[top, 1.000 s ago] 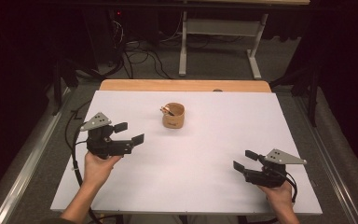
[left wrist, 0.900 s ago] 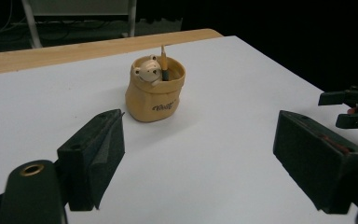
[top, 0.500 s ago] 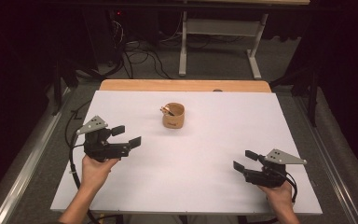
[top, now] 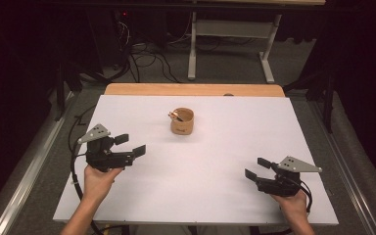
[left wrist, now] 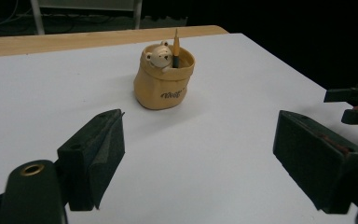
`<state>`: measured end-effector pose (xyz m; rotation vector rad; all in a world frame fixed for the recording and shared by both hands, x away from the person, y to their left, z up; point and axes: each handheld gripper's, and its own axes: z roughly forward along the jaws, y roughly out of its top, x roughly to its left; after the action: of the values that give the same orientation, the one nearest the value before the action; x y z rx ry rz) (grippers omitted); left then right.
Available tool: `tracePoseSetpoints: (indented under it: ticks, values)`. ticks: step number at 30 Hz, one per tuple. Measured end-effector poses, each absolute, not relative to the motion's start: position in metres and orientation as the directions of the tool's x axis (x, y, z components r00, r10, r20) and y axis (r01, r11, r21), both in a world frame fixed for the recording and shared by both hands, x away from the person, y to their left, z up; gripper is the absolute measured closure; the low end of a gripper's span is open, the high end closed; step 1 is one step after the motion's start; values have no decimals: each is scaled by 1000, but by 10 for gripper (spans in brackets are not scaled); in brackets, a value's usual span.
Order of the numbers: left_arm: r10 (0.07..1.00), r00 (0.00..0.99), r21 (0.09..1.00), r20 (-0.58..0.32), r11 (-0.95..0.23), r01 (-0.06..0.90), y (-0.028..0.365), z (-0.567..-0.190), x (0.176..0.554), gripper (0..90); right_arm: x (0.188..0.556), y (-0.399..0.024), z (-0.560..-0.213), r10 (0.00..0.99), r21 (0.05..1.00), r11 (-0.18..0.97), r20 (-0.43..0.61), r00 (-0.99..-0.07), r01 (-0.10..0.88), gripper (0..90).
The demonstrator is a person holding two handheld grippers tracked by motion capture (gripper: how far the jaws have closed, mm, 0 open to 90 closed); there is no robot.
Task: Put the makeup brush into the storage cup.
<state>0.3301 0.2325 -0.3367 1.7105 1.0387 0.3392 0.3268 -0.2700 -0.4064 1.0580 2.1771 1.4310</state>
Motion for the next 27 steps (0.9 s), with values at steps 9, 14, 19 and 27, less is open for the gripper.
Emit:
tracePoseSetpoints:
  ticks: [9, 14, 19, 27]
  values:
    - [777, 576, 873, -255, -71, 482, 234, -342, 331, 173, 327, -270, -407, 732, 888, 221, 122, -671, 402, 322]
    - [778, 574, 870, -255, -73, 487, 235, -344, 331, 173, 327, -270, -407, 731, 888, 221, 122, -671, 403, 322]
    - [781, 569, 869, -257, -72, 490, 236, -346, 331, 174, 327, -270, -407, 731, 888, 221, 122, -671, 403, 322]
    - [784, 563, 864, -262, -69, 499, 237, -351, 330, 174, 327, -270, -407, 730, 888, 223, 121, -672, 401, 322]
